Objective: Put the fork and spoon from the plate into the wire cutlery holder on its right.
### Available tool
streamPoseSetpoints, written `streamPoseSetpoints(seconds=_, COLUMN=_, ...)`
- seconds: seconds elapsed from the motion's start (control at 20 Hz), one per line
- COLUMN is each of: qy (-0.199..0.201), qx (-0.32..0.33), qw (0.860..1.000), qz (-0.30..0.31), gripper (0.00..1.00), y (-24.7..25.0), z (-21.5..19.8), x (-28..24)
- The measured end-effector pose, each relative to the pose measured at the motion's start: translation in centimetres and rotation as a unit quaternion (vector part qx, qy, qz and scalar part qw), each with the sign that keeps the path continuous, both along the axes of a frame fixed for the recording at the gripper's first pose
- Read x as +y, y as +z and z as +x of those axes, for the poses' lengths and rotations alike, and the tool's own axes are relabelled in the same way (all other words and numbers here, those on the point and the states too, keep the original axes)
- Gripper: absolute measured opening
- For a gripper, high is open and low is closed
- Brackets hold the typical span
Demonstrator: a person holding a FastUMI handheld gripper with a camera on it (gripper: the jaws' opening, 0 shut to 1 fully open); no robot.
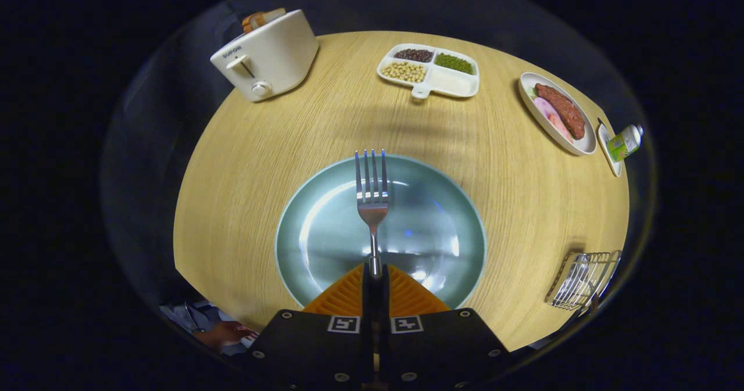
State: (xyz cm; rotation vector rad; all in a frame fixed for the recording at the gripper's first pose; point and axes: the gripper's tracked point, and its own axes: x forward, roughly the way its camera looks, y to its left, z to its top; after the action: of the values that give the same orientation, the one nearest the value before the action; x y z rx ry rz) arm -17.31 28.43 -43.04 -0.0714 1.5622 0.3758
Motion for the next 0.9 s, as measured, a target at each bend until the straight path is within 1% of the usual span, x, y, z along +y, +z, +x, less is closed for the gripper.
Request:
streamPoseSetpoints(seconds=0.15, qy=-0.03, qx=-0.026, qw=0.999, qz=0.0, gripper=0.05, y=2.5, z=1.4, x=-3.1)
streamPoseSetpoints(seconds=0.4, qy=-0.083, qx=-0.055, qw=0.995, qz=-0.013, gripper=0.05, y=6.0, z=2.7, x=-9.9)
streamPoseSetpoints(seconds=0.6, qy=-0.125, qx=-0.066, qw=0.99, qz=-0.028, gripper=0.05, y=8.1, z=2.3, x=-15.7)
streamPoseSetpoints(seconds=0.9, qy=-0.168, qx=-0.072, qw=0.981, qz=-0.057, gripper=0.05, y=9.8, z=1.2, x=-23.1)
